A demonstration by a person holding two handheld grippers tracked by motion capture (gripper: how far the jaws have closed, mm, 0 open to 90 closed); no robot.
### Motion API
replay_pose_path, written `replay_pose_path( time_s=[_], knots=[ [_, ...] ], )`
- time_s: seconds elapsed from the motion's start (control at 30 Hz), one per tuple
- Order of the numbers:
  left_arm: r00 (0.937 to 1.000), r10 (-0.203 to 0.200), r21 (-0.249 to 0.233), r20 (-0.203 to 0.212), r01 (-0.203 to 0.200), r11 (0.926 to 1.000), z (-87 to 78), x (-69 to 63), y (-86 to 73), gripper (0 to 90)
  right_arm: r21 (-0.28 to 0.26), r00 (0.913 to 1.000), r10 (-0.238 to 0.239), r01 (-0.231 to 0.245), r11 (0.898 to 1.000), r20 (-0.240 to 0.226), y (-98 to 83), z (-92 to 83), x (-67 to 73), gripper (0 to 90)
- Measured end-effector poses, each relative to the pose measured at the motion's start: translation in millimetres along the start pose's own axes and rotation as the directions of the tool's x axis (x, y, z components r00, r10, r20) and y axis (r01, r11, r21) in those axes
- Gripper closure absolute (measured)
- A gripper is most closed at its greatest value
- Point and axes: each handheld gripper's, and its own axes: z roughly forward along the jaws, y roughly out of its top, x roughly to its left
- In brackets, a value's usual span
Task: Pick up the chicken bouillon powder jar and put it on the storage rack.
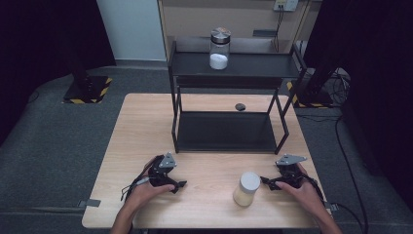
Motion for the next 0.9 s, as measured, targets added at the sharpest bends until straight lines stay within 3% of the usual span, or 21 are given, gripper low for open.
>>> replay_pose_path(
  time_s=[0.17, 0.9],
  knots=[
    [1.0, 0.0, 0.0, 0.0, 0.0, 1.0, 0.0, 0.0, 0.1, 0.0, -0.015, 0.9999, -0.003, 0.003, 1.0, -0.015, -1.9, -9.0, -1.0, 5.3],
    [1.0, 0.0, 0.0, 0.0, 0.0, 1.0, 0.0, -0.1, 0.1, 0.0, 0.013, 0.99, -0.102, 0.104, 0.994, -0.098, -0.3, -33.6, 11.9, 6.0]
  ],
)
